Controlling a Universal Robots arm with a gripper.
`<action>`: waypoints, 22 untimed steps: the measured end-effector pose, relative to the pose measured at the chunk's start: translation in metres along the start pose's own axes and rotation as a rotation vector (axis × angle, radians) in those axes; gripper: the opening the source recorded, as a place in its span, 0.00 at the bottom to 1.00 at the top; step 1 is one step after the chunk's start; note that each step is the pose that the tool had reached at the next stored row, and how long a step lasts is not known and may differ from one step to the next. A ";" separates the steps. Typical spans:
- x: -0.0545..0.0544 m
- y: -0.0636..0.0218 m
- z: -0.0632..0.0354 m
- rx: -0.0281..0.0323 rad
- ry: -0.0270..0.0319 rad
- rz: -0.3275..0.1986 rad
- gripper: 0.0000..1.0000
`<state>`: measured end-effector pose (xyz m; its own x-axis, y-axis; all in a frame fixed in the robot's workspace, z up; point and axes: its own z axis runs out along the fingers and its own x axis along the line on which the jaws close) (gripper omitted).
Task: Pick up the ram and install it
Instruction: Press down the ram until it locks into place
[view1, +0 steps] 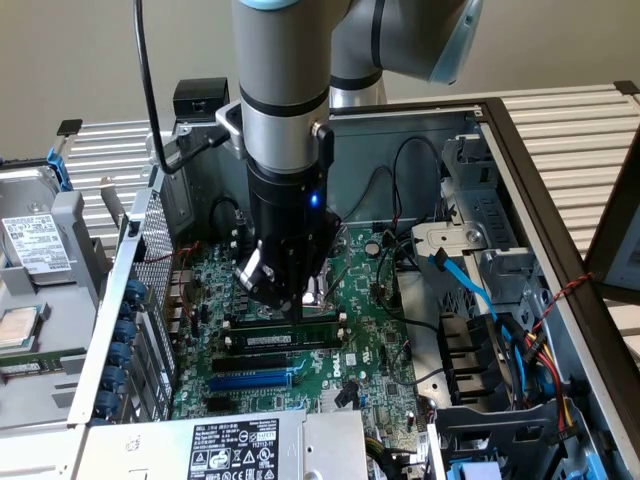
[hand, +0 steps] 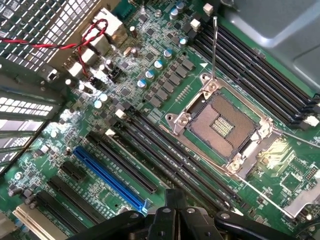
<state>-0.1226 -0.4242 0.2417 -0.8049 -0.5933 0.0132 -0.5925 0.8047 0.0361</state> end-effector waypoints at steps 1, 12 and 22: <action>0.000 0.0000 0.0000 0.0001 -0.0009 0.013 0.10; 0.000 0.0000 0.0000 0.0008 -0.0101 0.165 0.10; 0.000 0.0000 0.0000 0.0009 -0.0177 0.304 0.10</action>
<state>-0.1225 -0.4242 0.2416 -0.9457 -0.3249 0.0059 -0.3245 0.9453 0.0323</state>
